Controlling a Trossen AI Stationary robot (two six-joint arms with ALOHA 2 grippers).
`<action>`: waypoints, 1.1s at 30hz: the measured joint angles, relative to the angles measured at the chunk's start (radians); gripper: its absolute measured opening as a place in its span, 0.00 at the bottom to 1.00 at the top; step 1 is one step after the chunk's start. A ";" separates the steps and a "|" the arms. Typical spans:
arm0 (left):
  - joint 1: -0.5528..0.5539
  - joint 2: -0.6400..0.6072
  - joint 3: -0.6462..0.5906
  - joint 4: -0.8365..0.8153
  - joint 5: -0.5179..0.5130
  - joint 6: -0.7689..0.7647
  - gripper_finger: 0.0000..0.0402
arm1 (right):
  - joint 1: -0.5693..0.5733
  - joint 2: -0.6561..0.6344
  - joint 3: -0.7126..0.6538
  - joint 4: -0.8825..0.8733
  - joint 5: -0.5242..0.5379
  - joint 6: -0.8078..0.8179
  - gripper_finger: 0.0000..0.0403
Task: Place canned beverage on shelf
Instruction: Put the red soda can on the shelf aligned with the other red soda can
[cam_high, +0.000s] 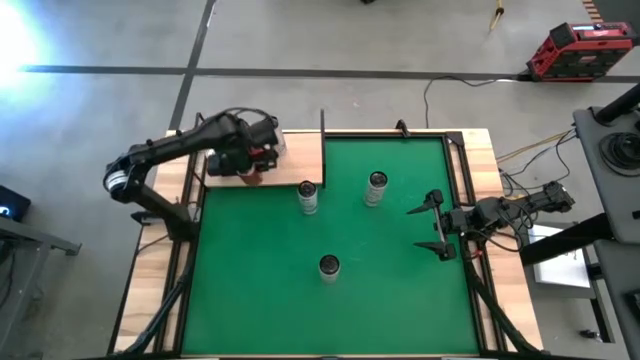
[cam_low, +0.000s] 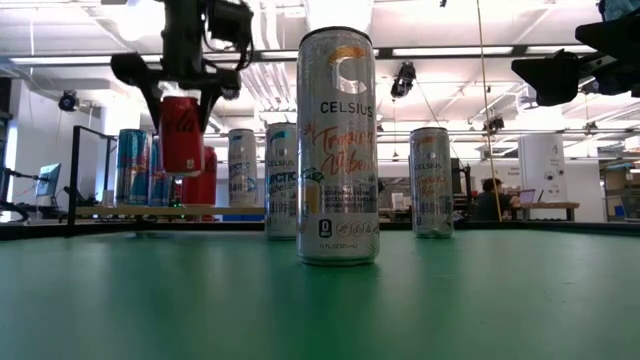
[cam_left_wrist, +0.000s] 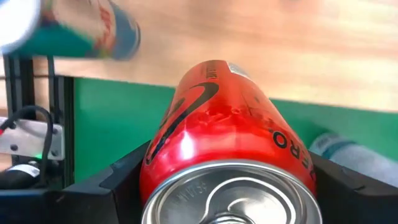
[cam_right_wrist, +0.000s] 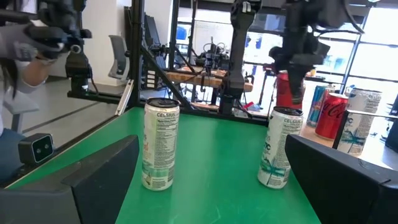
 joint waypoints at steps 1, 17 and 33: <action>0.023 0.006 0.000 0.001 0.006 0.019 0.70 | 0.000 0.000 0.000 0.000 0.000 0.000 0.98; 0.195 0.100 -0.016 0.046 0.021 0.145 0.70 | 0.000 0.000 0.000 0.000 0.000 0.000 0.98; 0.243 0.100 -0.048 0.086 0.044 0.139 0.70 | 0.000 0.000 0.000 0.000 0.000 0.000 0.98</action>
